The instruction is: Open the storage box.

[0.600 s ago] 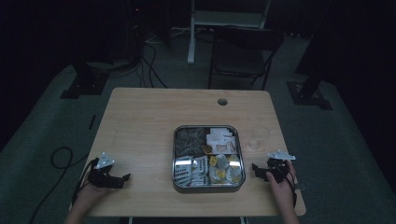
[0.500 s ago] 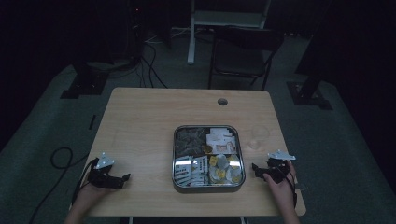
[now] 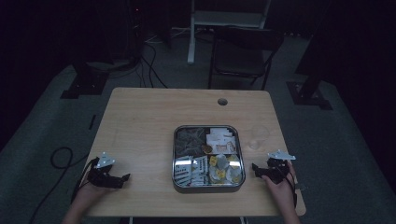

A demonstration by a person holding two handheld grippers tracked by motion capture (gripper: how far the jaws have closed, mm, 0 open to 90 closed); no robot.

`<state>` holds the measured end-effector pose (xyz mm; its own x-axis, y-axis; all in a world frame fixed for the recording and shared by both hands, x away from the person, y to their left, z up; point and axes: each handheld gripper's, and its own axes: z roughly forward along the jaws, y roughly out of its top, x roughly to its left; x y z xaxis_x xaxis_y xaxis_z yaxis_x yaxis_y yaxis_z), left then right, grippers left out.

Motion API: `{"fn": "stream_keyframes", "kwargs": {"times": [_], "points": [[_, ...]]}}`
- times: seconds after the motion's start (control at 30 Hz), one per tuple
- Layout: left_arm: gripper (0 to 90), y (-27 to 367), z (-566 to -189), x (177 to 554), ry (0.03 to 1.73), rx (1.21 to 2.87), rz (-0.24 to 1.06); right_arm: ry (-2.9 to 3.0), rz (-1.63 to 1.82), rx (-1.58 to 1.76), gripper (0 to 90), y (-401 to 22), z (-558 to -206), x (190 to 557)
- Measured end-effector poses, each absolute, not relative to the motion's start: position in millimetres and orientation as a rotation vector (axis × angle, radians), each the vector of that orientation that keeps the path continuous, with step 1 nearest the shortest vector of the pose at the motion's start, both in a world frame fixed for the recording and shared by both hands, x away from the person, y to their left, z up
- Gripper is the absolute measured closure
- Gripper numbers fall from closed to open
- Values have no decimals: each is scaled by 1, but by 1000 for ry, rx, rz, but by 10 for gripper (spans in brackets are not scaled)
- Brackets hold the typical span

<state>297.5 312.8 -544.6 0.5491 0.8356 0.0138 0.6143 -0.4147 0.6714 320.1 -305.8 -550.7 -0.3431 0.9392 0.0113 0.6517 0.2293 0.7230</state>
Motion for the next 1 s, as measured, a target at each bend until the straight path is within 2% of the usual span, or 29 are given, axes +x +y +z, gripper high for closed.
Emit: {"fn": "stream_keyframes", "kwargs": {"times": [0.43,1.0], "points": [[17,304,-543,301,1138,2188,436,2080,899,1461,108,-306,-551,320],[18,266,-527,312,988,2183,384,2079,899,1462,108,-306,-551,320]]}}
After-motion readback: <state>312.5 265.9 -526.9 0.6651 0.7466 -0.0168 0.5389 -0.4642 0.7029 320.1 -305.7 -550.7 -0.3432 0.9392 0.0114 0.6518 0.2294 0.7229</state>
